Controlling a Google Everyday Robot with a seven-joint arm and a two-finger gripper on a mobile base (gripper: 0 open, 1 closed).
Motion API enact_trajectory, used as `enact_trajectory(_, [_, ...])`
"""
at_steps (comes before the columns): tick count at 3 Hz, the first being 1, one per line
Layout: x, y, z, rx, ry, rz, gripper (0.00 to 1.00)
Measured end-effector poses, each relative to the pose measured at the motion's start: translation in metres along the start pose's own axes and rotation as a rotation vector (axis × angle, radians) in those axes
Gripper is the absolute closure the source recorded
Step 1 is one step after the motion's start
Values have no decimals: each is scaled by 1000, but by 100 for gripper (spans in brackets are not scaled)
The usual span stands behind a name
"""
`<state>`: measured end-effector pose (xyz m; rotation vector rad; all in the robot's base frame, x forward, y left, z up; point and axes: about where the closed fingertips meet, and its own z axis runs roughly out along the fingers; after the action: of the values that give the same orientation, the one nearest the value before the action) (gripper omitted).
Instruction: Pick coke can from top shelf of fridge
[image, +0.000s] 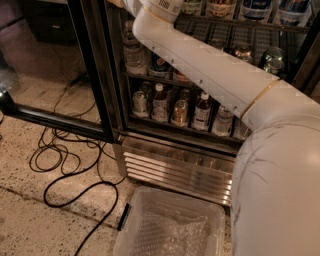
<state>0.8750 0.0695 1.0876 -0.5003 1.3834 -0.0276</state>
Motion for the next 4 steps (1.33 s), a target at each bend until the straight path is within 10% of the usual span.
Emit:
enact_trajectory(3, [3, -17, 34, 10, -9, 11, 19])
enact_trajectory(4, [6, -8, 38, -18, -6, 34, 33])
